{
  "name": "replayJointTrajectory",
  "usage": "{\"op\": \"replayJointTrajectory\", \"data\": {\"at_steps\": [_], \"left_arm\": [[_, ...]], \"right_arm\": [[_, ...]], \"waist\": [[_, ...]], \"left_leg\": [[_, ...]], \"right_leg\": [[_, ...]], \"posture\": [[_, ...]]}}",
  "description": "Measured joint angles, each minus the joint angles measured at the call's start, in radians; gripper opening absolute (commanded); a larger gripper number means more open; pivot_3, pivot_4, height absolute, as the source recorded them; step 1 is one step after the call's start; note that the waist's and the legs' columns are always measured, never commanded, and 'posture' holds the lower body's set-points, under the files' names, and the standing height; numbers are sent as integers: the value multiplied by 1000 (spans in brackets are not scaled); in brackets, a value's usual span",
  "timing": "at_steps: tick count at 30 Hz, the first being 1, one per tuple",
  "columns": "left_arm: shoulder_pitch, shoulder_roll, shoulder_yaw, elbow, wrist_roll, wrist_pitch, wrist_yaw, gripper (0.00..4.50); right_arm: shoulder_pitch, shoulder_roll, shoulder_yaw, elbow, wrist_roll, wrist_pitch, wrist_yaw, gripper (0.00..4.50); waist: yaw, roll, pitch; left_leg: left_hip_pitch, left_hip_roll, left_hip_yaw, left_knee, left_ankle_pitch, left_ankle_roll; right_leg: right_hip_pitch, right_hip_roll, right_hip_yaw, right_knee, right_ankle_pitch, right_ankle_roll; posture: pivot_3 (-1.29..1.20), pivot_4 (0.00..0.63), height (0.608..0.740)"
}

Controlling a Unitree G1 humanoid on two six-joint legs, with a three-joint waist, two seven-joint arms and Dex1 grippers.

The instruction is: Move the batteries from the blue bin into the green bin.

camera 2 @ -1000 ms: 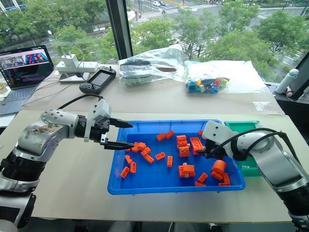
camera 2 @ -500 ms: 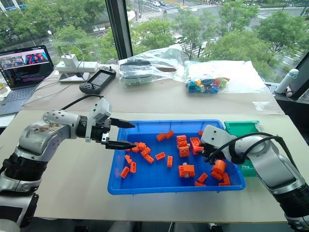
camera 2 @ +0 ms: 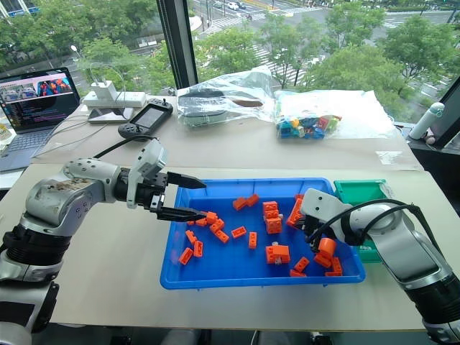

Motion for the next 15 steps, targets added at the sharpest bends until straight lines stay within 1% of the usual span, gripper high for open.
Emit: {"op": "replayJointTrajectory", "data": {"at_steps": [7, 9, 11, 13, 14, 15], "left_arm": [[0, -3, 0, 0, 0, 0, 13, 4500], [0, -8, -1, -1, 0, 0, 16, 4500], [0, -9, -1, -5, 0, 0, 18, 4500], [0, -9, -1, -7, 0, 0, 18, 4500], [0, -9, -1, -8, 0, 0, 18, 4500], [1, -8, 0, -8, 0, 0, 17, 4500]], "right_arm": [[-33, -8, -1, 0, 4, 3, 37, 25], [-65, -23, -31, -6, 23, 20, 49, 25], [-95, -51, -82, -45, 73, 89, 74, 25], [-110, -51, -99, -80, 114, 137, 86, 25], [-125, -45, -100, -101, 145, 176, 94, 25], [-158, -9, -98, -129, 191, 228, 94, 25]], "waist": [[0, 0, 0], [0, 0, 0], [1, 0, 0], [0, 0, 0], [-1, 0, 0], [-5, 0, 0]], "left_leg": [[0, 0, 0, 0, 0, 0], [0, 0, 0, 0, 0, 0], [0, 0, 0, 0, 0, 0], [0, 0, 0, 0, 0, 0], [0, 0, 0, 0, 0, 0], [0, 1, 0, 0, 0, 0]], "right_leg": [[0, 0, 0, 0, 0, 0], [0, 0, 0, 0, 0, 0], [0, 0, 0, 0, 0, 0], [0, 0, 0, 0, 0, 0], [0, 0, 0, 0, 0, 0], [0, 1, 0, 0, 0, 0]], "posture": [[0, 150, 732], [0, 150, 732], [0, 150, 732], [0, 150, 732], [0, 150, 732], [0, 150, 732]]}}
